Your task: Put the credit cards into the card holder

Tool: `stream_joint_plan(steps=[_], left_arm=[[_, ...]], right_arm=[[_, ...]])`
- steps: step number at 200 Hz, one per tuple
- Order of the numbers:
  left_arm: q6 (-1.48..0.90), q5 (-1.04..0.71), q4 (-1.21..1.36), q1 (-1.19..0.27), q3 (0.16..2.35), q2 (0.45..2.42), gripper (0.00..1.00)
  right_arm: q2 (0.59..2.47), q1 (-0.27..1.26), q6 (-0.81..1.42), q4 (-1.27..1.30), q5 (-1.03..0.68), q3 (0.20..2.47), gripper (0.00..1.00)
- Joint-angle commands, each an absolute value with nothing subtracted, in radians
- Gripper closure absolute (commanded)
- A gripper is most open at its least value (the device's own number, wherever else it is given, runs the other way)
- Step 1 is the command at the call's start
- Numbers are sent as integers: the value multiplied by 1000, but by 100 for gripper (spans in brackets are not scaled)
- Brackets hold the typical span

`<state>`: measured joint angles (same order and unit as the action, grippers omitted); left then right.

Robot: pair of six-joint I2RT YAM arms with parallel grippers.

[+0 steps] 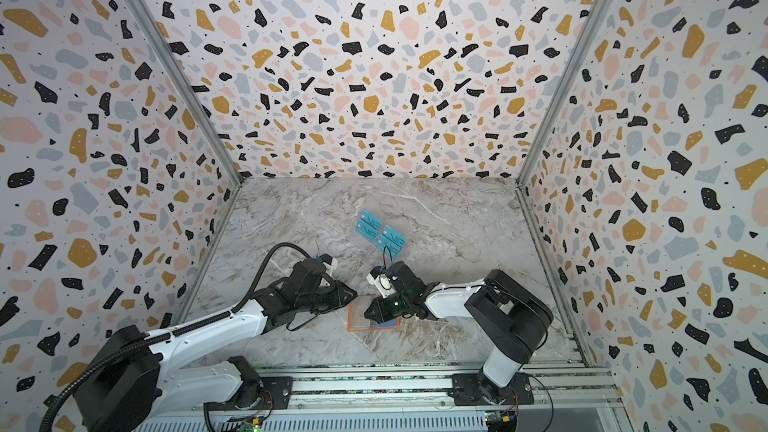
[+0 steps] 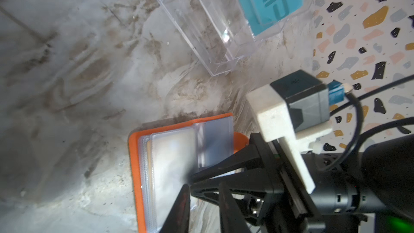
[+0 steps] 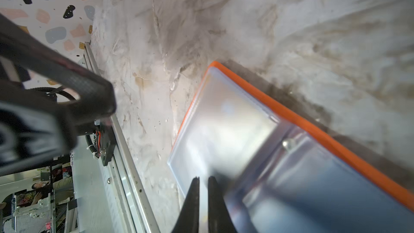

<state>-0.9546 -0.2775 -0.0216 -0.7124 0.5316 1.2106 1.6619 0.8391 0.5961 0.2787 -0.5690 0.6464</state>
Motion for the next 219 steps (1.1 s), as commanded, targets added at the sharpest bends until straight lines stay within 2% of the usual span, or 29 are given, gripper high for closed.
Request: stream_joint_plan(steps=[1,112,150,187,219], left_arm=[[-956,-322,35,-709,501,1246,82],[-921,-324,90,-717,463,1398,86],[-898,-329,81,-716,456,1420,85],[-899,-328,83,-716,443,1416,85],[-900,-323,79,-716,445,1408,85]], right_arm=[[1663,851,598,289,-550,684,88],[1669,851,605,264,-536,723,88],[1621,793,462,32,-512,905,87],[1630,676,284,-194,-453,1104,85],[1668,582,190,-278,-367,1215,78]])
